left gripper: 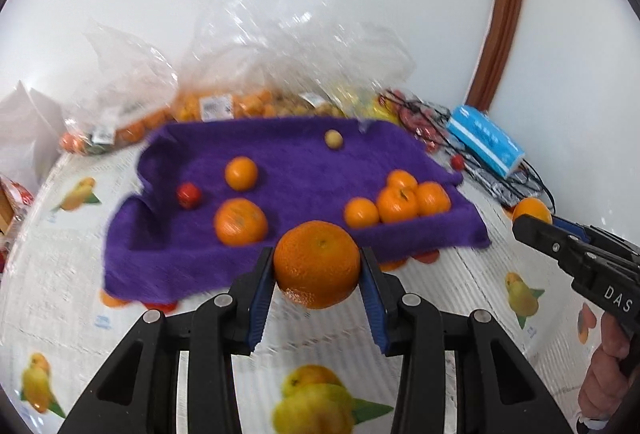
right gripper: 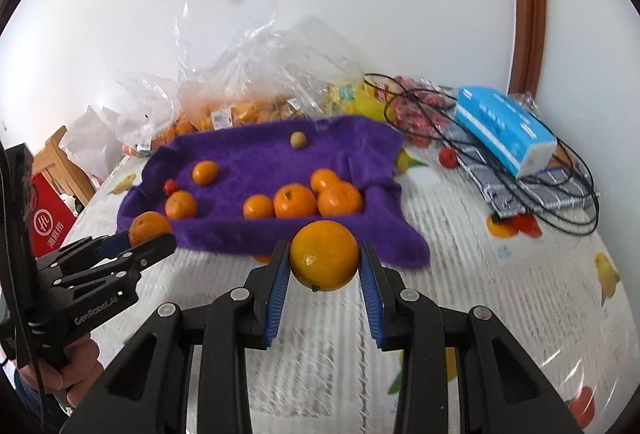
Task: Organize fruits
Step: 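Carry both held oranges up over the purple towel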
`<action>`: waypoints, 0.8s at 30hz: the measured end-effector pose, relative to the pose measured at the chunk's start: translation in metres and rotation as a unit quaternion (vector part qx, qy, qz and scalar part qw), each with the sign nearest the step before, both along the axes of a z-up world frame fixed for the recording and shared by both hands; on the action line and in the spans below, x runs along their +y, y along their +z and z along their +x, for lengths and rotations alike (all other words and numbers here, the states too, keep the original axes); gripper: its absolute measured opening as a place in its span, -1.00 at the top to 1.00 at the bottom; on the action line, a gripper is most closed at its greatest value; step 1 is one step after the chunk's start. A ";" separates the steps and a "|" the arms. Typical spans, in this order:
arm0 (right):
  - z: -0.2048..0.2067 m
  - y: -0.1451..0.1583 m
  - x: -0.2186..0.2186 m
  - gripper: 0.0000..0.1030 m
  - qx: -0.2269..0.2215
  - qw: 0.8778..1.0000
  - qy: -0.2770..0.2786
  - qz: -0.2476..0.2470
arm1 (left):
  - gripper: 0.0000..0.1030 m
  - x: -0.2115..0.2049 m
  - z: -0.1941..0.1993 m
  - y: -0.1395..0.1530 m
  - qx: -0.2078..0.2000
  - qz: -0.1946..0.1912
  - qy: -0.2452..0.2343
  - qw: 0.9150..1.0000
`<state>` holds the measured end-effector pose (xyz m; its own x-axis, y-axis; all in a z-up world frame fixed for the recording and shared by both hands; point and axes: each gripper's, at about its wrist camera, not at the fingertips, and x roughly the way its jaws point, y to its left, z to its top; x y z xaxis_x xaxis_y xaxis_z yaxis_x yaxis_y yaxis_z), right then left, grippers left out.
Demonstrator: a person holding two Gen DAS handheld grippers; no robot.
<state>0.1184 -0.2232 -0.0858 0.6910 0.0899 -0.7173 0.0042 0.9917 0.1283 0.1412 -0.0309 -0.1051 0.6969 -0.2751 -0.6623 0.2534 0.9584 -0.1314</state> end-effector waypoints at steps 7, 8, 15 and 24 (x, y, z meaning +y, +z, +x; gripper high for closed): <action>0.027 0.019 0.018 0.33 -0.022 1.000 0.016 0.005 | 0.23 0.027 0.024 0.025 -0.027 0.009 0.028 0.999; 0.033 0.022 0.021 0.33 -0.026 0.999 0.019 0.009 | 0.23 0.030 0.027 0.027 -0.030 0.009 0.032 0.999; 0.070 0.030 0.030 0.33 -0.036 0.999 0.035 0.016 | 0.23 0.046 0.064 0.033 -0.030 0.003 0.063 0.998; 0.097 0.031 0.024 0.33 -0.045 0.998 0.045 0.024 | 0.23 0.051 0.085 0.019 -0.037 -0.010 0.079 0.996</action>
